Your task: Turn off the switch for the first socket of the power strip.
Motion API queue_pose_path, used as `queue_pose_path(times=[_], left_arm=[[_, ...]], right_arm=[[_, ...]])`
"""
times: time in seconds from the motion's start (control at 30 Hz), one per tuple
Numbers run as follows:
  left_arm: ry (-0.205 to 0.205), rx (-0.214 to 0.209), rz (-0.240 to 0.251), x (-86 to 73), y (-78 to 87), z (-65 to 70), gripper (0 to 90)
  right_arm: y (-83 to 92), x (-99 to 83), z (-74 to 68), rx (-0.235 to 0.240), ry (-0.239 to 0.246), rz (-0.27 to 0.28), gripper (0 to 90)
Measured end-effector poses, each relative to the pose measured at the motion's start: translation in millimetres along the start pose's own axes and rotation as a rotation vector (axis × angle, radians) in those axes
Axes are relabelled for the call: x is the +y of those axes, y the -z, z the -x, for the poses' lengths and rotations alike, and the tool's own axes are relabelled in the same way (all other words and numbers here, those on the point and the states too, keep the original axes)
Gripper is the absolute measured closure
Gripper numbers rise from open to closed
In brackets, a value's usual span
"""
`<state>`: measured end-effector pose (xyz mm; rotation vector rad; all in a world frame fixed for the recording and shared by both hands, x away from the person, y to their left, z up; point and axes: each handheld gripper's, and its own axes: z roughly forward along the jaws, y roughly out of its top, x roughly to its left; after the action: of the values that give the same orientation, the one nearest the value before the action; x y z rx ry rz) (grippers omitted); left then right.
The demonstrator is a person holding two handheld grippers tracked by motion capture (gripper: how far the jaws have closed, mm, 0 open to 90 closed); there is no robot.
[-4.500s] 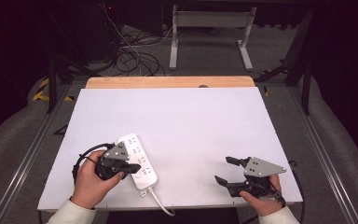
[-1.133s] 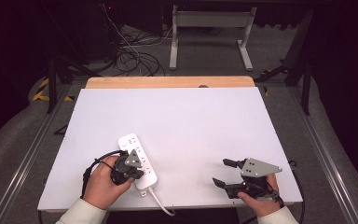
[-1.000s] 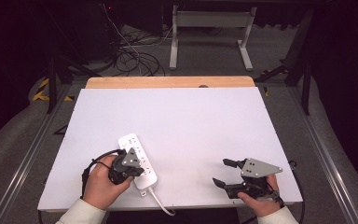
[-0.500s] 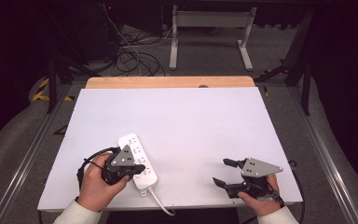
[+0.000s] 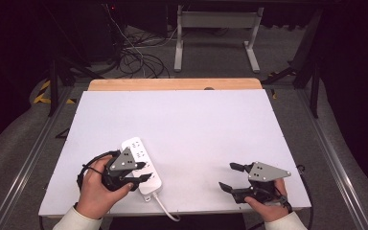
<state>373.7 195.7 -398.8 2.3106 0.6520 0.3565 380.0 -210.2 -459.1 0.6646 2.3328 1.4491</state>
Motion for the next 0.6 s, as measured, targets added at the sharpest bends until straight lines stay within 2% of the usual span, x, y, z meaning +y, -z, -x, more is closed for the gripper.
queue_pose_path(times=[0.03,0.17,0.33,0.4,0.6], left_arm=[[-0.003,0.006,0.031,-0.8,0.2,-0.3,50.7],[0.019,-0.011,0.086,-1.2,4.7,-1.3,41.5],[0.026,0.001,0.155,-1.9,10.3,-1.4,29.2],[0.025,0.005,0.185,-2.8,11.3,-1.7,26.2],[0.036,0.012,0.226,-4.4,14.8,-1.7,20.6]], right_arm=[[0.0,0.0,0.0,0.0,0.0,0.0,26.2],[0.3,0.0,0.1,0.0,0.001,0.001,26.2],[0.3,0.0,0.0,0.0,0.001,0.001,26.0],[0.6,0.1,0.0,-0.001,0.002,0.0,26.0],[1.2,0.0,0.5,-0.003,0.005,0.004,25.6]])
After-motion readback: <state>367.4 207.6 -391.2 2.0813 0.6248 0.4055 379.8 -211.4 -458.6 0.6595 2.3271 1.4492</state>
